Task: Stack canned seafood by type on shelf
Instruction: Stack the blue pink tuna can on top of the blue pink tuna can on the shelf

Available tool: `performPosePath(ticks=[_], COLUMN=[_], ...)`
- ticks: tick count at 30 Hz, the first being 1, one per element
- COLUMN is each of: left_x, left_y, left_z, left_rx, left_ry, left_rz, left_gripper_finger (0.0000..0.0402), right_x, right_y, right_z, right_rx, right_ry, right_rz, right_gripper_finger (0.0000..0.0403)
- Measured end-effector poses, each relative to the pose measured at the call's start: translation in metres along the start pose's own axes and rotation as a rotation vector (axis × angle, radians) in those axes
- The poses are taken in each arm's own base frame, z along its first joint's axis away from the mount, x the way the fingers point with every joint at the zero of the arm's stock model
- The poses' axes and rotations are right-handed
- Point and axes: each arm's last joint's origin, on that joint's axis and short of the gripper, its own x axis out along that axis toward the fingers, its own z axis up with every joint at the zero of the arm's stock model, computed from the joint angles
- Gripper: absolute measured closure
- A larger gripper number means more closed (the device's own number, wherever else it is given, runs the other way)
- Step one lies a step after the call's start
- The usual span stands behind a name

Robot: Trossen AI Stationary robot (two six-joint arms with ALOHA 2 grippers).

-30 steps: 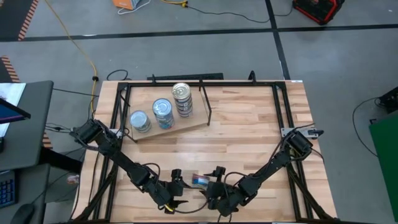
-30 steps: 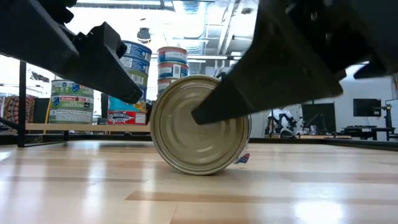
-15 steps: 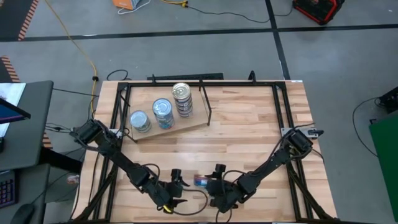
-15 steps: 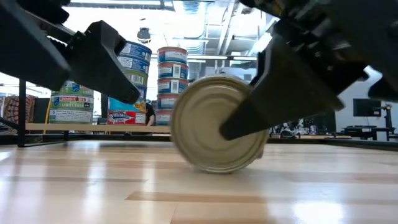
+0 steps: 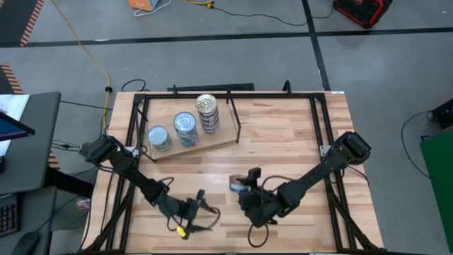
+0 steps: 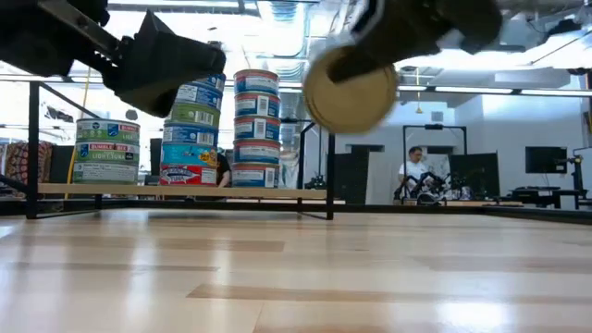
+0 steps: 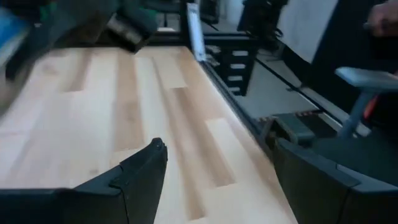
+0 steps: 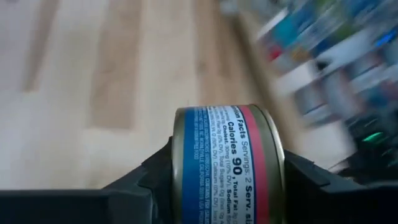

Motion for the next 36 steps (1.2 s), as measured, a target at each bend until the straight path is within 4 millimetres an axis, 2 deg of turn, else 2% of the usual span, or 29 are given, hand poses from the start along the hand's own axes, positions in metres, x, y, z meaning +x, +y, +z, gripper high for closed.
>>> performPosePath(ticks=[4,11,18,25,30,36], left_x=[-0.016,-0.058,-0.102,-0.138,-0.166,-0.187], left_y=[0.016,0.023,0.025,0.036,0.046,0.059], left_z=[0.002,0.036,0.074,0.104,0.123,0.134], left_rx=[-0.025,-0.034,-0.001,0.077,0.040,0.055], left_ry=[-0.040,0.019,-0.038,-0.125,-0.217,-0.246], left_rz=[0.054,0.208,0.327,0.478,0.585,0.695], left_gripper_finger=[0.0123,0.0123,0.0123,0.0123,0.0123,0.0123], right_x=[0.001,0.008,0.020,0.039,0.052,0.077], right_y=[-0.023,-0.069,-0.115,-0.151,-0.180,-0.220], right_z=[0.015,0.041,0.058,0.064,0.065,0.051], right_rx=[-0.133,-0.264,-0.416,-0.631,-0.763,-0.728], right_ry=[-0.062,-0.160,-0.208,-0.234,-0.264,-0.268], right_rz=[-0.064,-0.170,-0.319,-0.413,-0.489,-0.487], right_gripper_finger=[0.0190,0.0173,0.0191,0.0169,0.0181,0.0183])
